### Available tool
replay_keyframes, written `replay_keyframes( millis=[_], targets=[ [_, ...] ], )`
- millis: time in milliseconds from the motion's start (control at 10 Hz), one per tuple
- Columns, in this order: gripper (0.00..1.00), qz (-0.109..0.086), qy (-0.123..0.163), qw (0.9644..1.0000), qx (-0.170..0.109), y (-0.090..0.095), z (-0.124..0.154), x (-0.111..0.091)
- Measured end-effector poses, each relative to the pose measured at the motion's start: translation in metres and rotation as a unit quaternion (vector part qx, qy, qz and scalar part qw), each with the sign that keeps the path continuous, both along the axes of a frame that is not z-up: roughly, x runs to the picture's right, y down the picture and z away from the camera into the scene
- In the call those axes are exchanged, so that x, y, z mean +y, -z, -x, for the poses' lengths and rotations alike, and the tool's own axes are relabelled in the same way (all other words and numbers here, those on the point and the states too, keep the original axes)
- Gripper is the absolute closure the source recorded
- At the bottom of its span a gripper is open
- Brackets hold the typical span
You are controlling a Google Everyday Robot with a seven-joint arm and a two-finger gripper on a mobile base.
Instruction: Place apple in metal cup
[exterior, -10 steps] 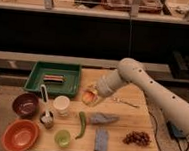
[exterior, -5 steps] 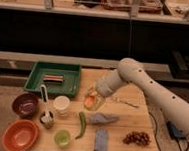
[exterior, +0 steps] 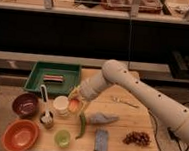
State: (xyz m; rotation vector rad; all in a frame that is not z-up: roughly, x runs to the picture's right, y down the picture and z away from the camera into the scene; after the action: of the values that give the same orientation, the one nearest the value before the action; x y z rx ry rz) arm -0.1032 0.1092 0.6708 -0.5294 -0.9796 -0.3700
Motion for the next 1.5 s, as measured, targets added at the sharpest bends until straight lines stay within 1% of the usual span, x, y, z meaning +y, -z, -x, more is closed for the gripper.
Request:
replay_keyframes(
  millis=[100,300,400,600,700,900,1100,1300,1400,1500],
  targets=[
    [0.84,-0.008,0.009,0.9997,-0.020,0.011,0.030,0.005],
    [0.84,-0.024,0.019,0.9986,-0.043,0.028,0.074,0.015],
    [0.84,-0.035,0.028,0.9973,-0.058,0.039,0.105,0.027],
    [0.84,-0.044,0.039,0.9952,-0.079,0.051,0.136,0.045],
    [0.84,-0.047,0.046,0.9939,-0.088,0.053,0.149,0.055],
    [0.84,-0.044,0.049,0.9937,-0.091,0.046,0.153,0.061],
    [0.84,-0.035,0.047,0.9947,-0.084,0.027,0.148,0.061],
    [0.84,-0.027,0.038,0.9961,-0.074,0.010,0.136,0.056],
    [0.83,-0.024,0.035,0.9965,-0.072,0.005,0.133,0.055],
    [0.77,-0.022,0.033,0.9967,-0.071,0.002,0.133,0.056]
  ],
)
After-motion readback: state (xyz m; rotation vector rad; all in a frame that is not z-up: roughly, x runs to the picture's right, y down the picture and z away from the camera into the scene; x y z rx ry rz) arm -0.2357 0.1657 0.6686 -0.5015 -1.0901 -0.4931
